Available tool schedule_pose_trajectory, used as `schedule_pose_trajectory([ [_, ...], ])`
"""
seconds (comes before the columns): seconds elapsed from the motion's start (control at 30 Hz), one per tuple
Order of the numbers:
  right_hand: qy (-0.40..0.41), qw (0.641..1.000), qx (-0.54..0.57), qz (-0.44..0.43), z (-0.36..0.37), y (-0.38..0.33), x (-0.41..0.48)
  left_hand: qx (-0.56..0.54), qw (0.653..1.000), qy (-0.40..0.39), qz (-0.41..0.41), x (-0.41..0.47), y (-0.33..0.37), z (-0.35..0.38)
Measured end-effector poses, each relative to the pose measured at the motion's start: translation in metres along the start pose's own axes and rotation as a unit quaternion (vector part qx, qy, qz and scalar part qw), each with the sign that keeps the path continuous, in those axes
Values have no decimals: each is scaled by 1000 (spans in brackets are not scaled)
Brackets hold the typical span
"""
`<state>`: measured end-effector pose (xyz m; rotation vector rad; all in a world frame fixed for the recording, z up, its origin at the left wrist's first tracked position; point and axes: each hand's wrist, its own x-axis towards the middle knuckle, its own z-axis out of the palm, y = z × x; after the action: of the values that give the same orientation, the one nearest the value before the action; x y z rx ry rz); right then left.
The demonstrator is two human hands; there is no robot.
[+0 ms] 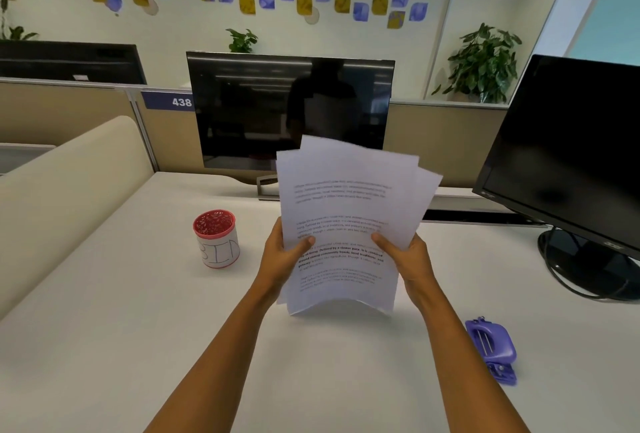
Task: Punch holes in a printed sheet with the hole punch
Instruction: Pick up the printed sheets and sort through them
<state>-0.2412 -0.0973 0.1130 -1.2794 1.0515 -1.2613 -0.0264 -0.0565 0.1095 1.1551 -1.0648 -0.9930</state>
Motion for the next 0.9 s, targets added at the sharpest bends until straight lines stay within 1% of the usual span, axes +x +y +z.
schedule_pose_trajectory([
  [0.07,-19,1000,-3,24,-3,5,-2,16,1000,-6,-17,1,-1,-1],
  [0.17,-27,999,3,42,-7,8,-3,32,999,-7,-41,1,-1,-3],
  [0.33,-31,999,-5,34,-7,0,1,25,999,-17,-35,4,1,-5],
  [0.47,-53,999,0,9,-11,-7,2,31,998,-30,-38,8,5,-9],
  [0.63,-64,998,-4,29,-14,0,2,40,996,-39,-66,10,3,-13],
  [0.77,-64,997,5,44,-10,5,1,39,996,-57,-61,11,1,-8],
  [0.9,-64,997,23,32,-10,-1,1,25,998,-45,-44,12,3,-7],
])
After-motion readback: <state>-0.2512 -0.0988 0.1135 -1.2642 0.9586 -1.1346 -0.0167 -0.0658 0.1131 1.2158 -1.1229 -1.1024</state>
